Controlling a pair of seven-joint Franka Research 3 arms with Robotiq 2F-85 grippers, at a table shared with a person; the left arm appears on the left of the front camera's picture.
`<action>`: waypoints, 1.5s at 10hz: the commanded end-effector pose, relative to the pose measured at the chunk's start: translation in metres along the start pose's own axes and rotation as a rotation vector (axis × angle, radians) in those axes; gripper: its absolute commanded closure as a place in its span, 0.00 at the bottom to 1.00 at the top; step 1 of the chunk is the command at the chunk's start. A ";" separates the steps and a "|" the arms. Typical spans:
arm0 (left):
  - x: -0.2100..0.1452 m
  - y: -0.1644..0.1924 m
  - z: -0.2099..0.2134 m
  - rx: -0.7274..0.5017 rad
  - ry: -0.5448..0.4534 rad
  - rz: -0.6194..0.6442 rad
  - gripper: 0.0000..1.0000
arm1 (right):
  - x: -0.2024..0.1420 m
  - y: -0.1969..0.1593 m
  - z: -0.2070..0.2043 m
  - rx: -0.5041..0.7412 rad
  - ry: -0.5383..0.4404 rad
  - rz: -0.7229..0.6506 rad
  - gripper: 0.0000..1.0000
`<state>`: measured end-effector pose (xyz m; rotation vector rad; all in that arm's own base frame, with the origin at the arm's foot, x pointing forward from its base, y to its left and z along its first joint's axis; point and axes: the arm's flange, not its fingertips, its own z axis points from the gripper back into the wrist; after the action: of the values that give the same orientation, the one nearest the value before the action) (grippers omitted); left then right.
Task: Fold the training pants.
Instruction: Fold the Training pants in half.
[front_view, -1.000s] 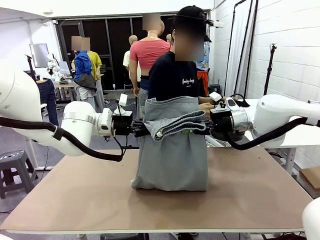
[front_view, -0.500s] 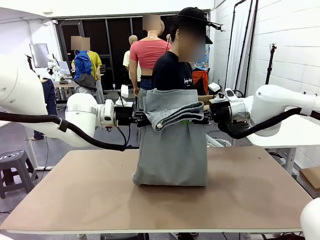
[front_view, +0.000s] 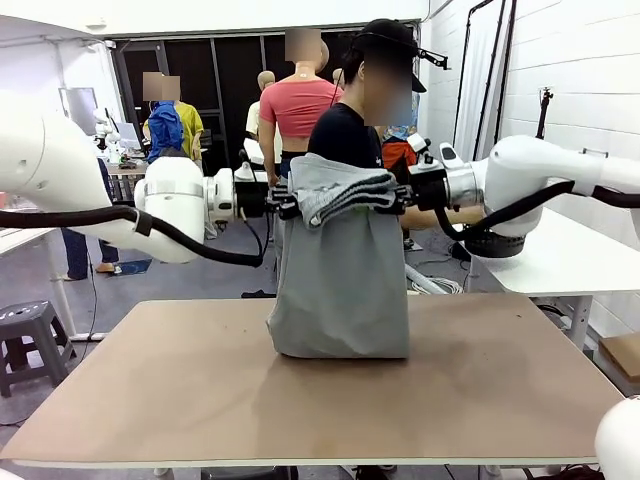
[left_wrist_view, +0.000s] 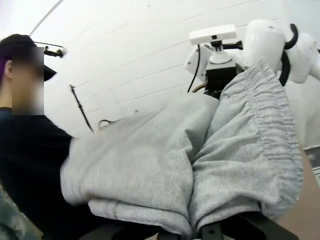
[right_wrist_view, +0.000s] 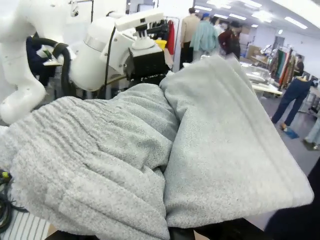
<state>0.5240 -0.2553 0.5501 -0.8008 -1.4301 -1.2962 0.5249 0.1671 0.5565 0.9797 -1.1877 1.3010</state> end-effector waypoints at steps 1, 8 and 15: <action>0.014 0.020 -0.016 0.079 -0.027 -0.084 1.00 | 0.020 -0.025 -0.013 -0.042 0.053 0.077 1.00; 0.042 0.096 -0.032 0.165 -0.023 -0.272 1.00 | 0.050 -0.080 -0.016 -0.140 0.038 0.273 1.00; -0.015 0.092 -0.017 0.033 0.036 -0.121 1.00 | -0.016 -0.075 -0.021 -0.068 0.073 0.171 1.00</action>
<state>0.6255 -0.2590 0.5534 -0.6182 -1.5255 -1.3519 0.6135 0.1804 0.5481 0.7907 -1.2942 1.3857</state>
